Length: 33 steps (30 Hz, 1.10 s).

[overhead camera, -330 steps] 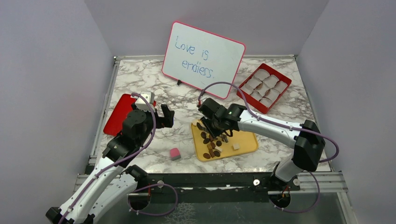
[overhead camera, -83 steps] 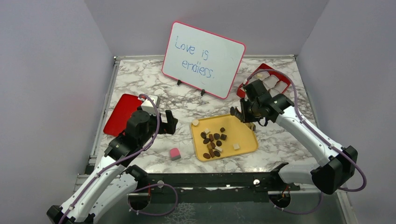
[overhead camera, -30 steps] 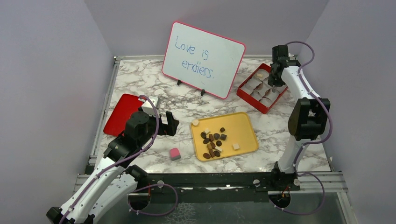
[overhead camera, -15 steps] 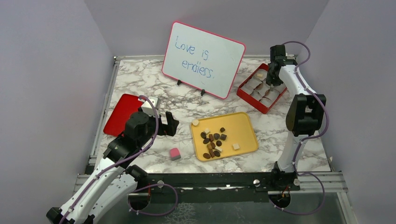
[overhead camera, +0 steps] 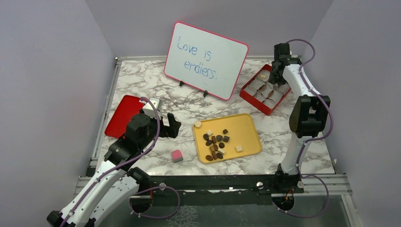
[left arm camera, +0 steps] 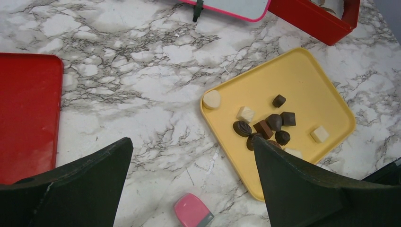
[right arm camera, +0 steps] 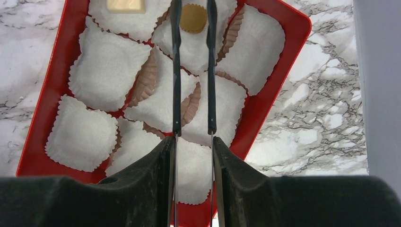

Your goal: Pack the chocolate

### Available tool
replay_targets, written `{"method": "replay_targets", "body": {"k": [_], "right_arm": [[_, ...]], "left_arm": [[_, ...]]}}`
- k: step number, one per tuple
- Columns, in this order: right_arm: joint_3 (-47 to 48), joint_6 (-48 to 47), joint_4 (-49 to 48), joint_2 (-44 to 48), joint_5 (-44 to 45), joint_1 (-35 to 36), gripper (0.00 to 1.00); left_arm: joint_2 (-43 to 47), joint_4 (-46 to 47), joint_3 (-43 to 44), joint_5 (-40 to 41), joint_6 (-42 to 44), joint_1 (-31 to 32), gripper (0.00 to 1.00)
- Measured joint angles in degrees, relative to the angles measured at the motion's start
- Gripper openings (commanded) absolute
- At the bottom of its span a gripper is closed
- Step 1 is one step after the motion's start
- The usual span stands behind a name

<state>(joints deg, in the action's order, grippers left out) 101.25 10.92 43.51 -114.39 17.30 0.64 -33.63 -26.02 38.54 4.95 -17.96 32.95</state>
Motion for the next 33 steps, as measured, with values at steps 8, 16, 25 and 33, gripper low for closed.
{"method": "replay_targets", "body": {"k": [8, 16, 25, 33], "right_arm": [[1.5, 0.2, 1.7, 0.1, 0.6, 0.0, 0.35], [1.0, 0.6, 4.0, 4.3, -1.2, 0.0, 0.35], [-4.1, 1.1, 4.1, 15.6, -4.7, 0.2, 0.36], [-10.9, 1.6, 4.1, 21.1, -8.1, 3.8, 0.36]], "left_arm": [[0.0, 0.0, 0.0, 0.0, 0.0, 0.0, 0.99], [0.0, 0.0, 0.0, 0.0, 0.0, 0.0, 0.99], [-0.1, 0.0, 0.0, 0.0, 0.0, 0.0, 0.99], [-0.1, 0.0, 0.0, 0.0, 0.0, 0.0, 0.99]]}}
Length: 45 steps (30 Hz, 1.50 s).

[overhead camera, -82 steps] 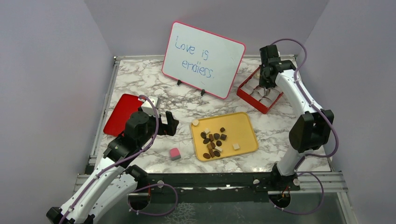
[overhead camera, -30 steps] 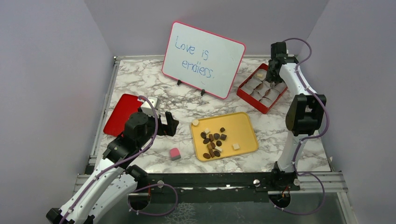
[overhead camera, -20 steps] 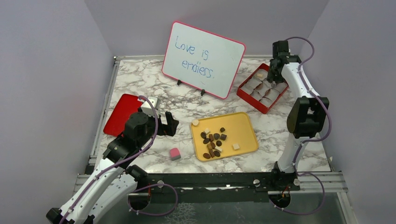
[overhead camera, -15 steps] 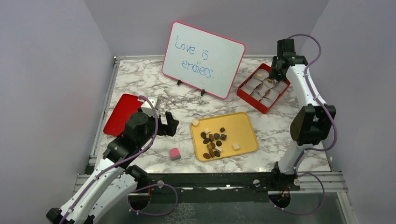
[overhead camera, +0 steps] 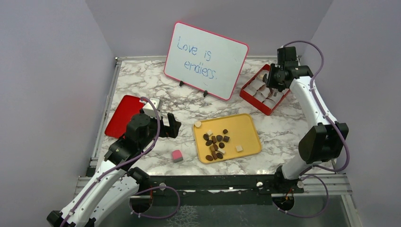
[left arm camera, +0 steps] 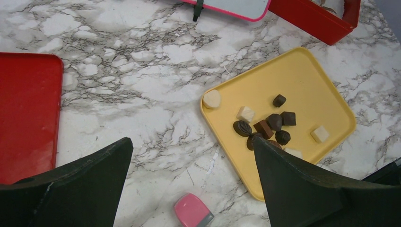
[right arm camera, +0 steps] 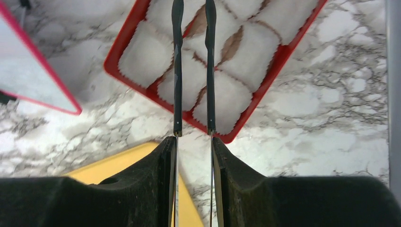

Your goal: Pack the chocolate

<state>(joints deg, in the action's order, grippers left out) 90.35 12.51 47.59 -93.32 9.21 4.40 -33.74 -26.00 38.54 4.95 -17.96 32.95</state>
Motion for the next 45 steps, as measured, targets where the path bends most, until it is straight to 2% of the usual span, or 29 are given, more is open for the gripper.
{"method": "replay_targets", "body": {"k": [18, 28, 45], "right_arm": [[-16.0, 1.0, 0.3, 11.9, -4.0, 19.0, 0.36], [-24.2, 1.5, 1.5, 20.6, -11.1, 23.6, 0.36], [-27.1, 1.6, 4.0, 20.3, -14.4, 30.4, 0.38]], "left_arm": [[-1.1, 0.0, 0.0, 0.0, 0.0, 0.0, 0.99], [-1.0, 0.0, 0.0, 0.0, 0.0, 0.0, 0.99], [-0.4, 0.1, 0.0, 0.1, 0.0, 0.0, 0.99]]}}
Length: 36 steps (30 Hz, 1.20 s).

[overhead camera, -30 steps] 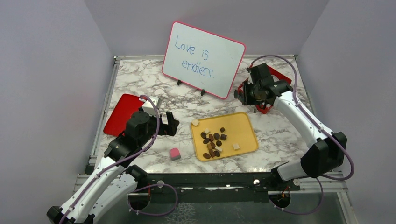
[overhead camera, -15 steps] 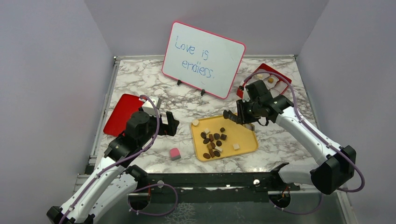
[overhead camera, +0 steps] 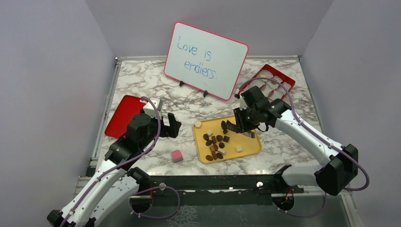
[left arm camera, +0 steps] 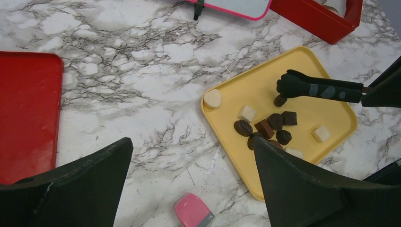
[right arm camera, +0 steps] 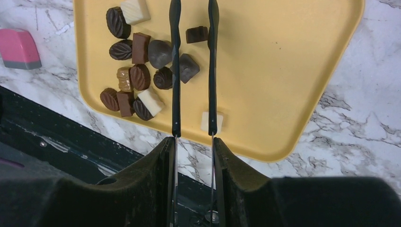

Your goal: Pack the chocolate

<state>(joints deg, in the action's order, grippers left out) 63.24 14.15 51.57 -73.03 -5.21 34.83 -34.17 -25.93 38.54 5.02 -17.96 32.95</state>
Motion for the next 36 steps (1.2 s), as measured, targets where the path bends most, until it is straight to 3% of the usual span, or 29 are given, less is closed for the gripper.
{"method": "replay_targets", "body": {"k": [23, 36], "right_arm": [[-0.5, 0.0, 1.5, -4.0, 1.4, 3.4, 0.38], [-0.5, 0.4, 1.8, -4.8, 2.6, 4.2, 0.29]], "left_arm": [[0.0, 0.0, 0.0, 0.0, 0.0, 0.0, 0.99], [0.0, 0.0, 0.0, 0.0, 0.0, 0.0, 0.99]]}}
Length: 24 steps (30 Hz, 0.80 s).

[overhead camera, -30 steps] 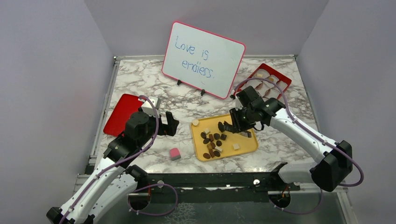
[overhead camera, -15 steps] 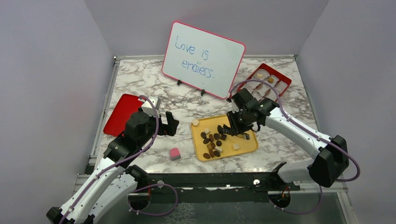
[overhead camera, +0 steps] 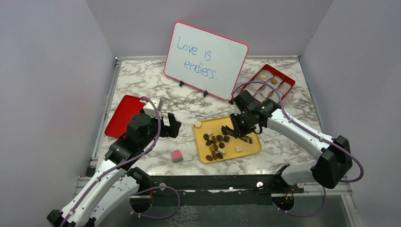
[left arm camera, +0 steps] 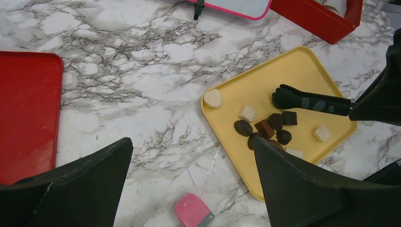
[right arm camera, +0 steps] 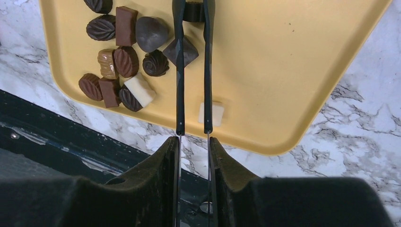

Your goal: Pack the chocolate

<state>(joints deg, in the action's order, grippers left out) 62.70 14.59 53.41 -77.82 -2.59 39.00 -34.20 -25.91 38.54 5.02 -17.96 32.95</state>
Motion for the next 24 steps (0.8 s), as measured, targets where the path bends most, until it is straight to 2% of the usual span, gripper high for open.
{"method": "replay_targets", "body": {"k": [9, 24], "right_arm": [[1.0, 0.2, 0.1, -0.2, 0.7, 0.0, 0.27], [13.5, 1.3, 0.3, -4.2, 10.7, 0.0, 0.26]], "left_arm": [[0.0, 0.0, 0.0, 0.0, 0.0, 0.0, 0.99], [0.2, 0.0, 0.0, 0.0, 0.0, 0.0, 0.99]]}}
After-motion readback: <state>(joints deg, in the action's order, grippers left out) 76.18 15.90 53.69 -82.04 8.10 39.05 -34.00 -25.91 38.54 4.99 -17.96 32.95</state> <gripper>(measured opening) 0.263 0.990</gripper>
